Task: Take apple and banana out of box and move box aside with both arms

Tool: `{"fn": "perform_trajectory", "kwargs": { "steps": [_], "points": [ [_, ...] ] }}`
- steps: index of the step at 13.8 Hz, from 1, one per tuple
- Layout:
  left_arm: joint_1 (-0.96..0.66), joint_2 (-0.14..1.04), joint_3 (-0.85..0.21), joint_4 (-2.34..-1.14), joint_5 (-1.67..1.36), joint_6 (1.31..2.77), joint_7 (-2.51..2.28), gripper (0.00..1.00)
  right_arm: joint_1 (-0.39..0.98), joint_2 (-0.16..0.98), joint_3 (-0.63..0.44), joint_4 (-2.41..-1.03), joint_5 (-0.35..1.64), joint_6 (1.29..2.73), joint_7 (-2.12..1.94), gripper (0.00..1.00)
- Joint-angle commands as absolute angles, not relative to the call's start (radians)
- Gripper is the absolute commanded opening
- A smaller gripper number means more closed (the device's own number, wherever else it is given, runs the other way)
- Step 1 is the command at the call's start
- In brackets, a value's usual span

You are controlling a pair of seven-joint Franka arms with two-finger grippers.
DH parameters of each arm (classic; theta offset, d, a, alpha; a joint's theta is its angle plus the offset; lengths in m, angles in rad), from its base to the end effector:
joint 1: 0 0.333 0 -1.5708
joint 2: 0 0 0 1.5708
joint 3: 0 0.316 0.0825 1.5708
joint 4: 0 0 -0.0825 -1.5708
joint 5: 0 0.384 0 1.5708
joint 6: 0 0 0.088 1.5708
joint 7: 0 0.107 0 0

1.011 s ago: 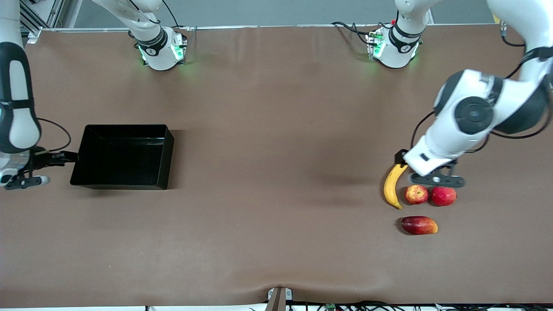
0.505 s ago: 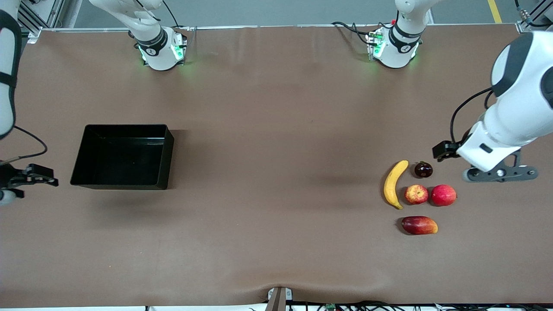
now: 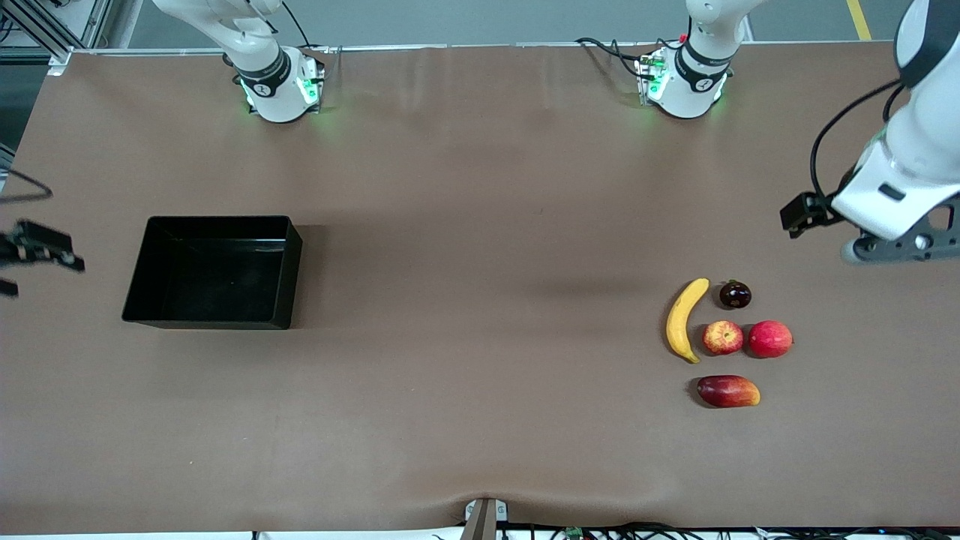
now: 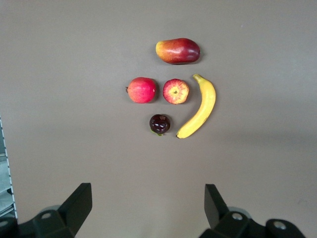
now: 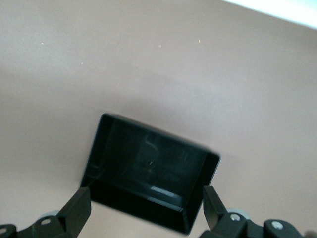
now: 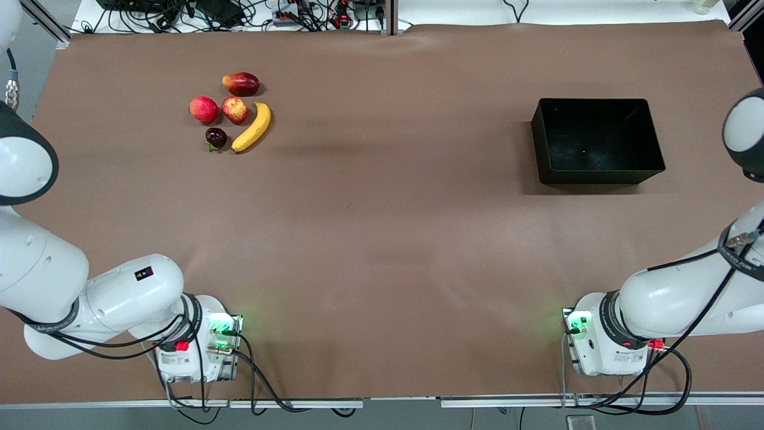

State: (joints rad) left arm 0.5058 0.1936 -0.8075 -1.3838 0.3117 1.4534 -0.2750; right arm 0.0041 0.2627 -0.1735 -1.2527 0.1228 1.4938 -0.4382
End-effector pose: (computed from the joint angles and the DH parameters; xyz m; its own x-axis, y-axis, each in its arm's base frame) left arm 0.5813 -0.0947 0.6228 0.9999 0.0060 -0.0150 0.0031 -0.9833 -0.1819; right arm 0.6211 -0.0756 0.6138 0.9604 0.2782 0.0170 0.2786 -0.9572 -0.0778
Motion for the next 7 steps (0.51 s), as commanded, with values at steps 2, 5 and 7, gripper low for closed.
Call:
{"fn": "perform_trajectory", "kwargs": {
  "steps": [2, 5, 7],
  "points": [
    [0.552, 0.124, -0.807, -1.396, 0.216, 1.428, -0.250, 1.00, 0.011, 0.082, -0.183, -1.452, 0.109, 1.476, -0.301, 1.00],
    [0.571, 0.095, -0.799, -1.396, 0.192, 1.427, -0.209, 1.00, 0.011, -0.030, -0.180, -1.545, 0.010, 1.465, -0.273, 1.00],
    [0.523, 0.089, -0.709, -1.396, 0.140, 1.428, -0.190, 1.00, 0.002, -0.066, -0.184, -1.574, -0.008, 1.444, -0.273, 1.00]
  ]
}}
